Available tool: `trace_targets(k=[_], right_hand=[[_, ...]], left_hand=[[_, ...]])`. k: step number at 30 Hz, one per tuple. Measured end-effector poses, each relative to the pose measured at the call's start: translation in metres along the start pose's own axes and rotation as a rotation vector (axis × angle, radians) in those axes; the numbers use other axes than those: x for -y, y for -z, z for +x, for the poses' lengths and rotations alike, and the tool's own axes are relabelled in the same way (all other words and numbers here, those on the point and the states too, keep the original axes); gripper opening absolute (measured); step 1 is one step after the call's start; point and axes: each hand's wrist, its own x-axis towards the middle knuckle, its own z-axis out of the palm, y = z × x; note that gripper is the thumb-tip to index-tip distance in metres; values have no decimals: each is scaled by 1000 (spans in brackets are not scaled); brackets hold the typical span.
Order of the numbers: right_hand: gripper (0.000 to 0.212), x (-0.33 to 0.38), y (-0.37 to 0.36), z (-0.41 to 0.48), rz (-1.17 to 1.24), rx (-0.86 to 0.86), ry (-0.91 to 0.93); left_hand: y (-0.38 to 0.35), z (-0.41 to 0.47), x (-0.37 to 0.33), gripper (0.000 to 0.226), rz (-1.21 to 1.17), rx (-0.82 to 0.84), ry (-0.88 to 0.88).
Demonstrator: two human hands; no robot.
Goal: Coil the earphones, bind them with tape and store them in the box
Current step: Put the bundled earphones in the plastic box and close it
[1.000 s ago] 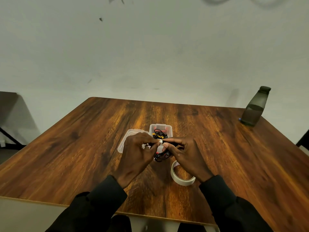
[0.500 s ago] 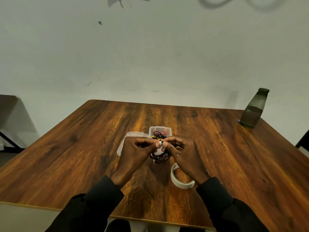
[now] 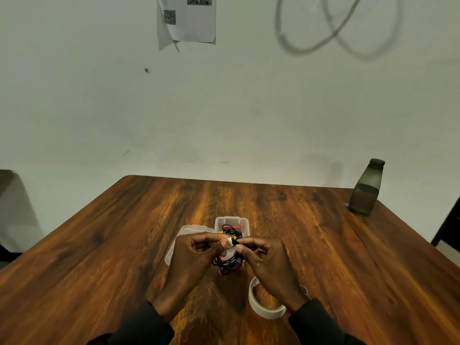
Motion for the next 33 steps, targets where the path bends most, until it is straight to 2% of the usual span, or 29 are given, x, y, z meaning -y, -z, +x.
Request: trace_targets(k=[4, 10, 16, 21, 24, 27, 30, 33], right_hand=[[14, 1, -1, -2, 5, -14, -5], [14, 4, -1, -4, -9, -2, 9], [20, 4, -2, -3, 9, 18, -14], [17, -11, 3, 0, -71, -94, -71], [22, -25, 9, 9, -201, -204, -108], [17, -43, 11, 22, -373, -293, -142], [20, -56, 7, 34, -457, -275, -188], [37, -57, -2, 45, -473, -146, -327]], left_hand=[[1, -1, 1, 29, 59, 28, -11], [2, 1, 1, 7, 171, 10, -45], [0, 3, 5, 19, 281, -1, -110], [9, 5, 17, 10, 170, -103, -40], [18, 7, 24, 16, 71, -150, 25], [25, 10, 31, 21, -3, -183, 72], [27, 14, 35, 24, -47, -207, 106], [28, 15, 35, 24, -48, -221, 99]])
